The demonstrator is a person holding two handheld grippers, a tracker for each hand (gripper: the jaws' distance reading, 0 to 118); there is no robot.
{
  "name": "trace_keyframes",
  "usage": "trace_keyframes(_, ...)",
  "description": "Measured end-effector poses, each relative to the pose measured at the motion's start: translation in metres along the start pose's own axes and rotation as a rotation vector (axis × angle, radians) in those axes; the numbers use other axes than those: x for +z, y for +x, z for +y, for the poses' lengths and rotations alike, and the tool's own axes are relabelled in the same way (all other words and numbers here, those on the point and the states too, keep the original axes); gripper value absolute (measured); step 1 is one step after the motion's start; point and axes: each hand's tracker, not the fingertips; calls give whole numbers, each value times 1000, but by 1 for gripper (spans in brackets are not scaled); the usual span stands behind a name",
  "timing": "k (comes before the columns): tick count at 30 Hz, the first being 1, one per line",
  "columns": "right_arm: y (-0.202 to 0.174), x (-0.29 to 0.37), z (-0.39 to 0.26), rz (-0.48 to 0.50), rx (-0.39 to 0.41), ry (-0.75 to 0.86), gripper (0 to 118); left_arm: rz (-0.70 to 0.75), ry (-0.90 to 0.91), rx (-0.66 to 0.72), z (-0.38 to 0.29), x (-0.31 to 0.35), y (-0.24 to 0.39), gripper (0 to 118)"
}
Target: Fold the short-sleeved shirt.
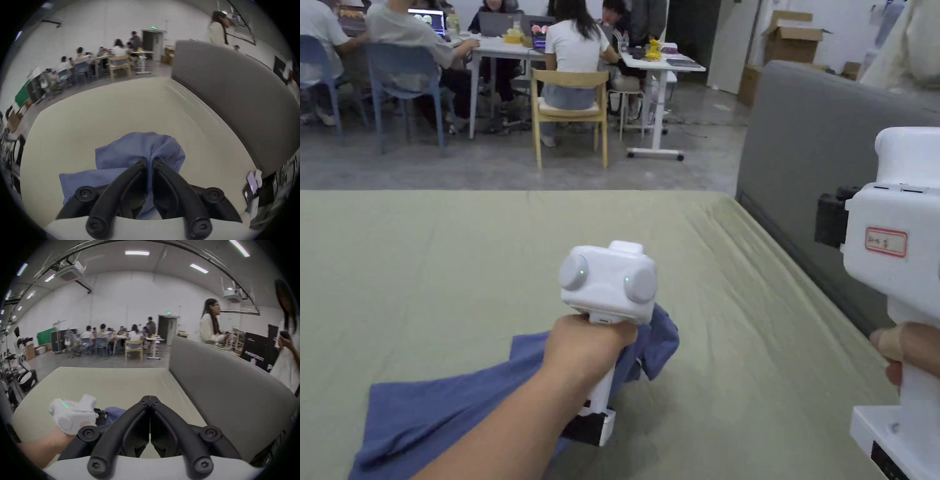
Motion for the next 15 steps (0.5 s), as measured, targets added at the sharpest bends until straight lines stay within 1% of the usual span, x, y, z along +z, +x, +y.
trace_keyframes(3,30,12,-9,-33,-25,-7,3,-67,-62,-87,-24,-22,68,3)
trace_keyframes(6,47,16,-21,-42,-39,-19,3,-103,-146,-156,-58,-47,118,4)
trace_keyframes(7,50,15,-25,-41,-43,-25,3,-118,-173,-175,-70,-56,130,25)
trace_keyframes(8,53,14,-29,-37,-45,-34,3,-109,-190,-171,-81,-64,138,40)
trace_keyframes(9,55,12,-34,-31,-49,-42,3,-125,-183,-142,-89,-68,142,58)
trace_keyframes(10,56,10,-37,-19,-51,-55,3,-200,-192,-105,-95,-67,146,93)
trace_keyframes(11,56,7,-40,-4,-51,-65,3,-267,-193,-53,-99,-63,142,118)
trace_keyframes(13,54,1,-46,12,-48,-76,3,-213,-121,8,-90,-50,137,118)
trace_keyframes(15,50,-5,-48,31,-57,-76,3,-198,-72,7,-74,-22,118,118)
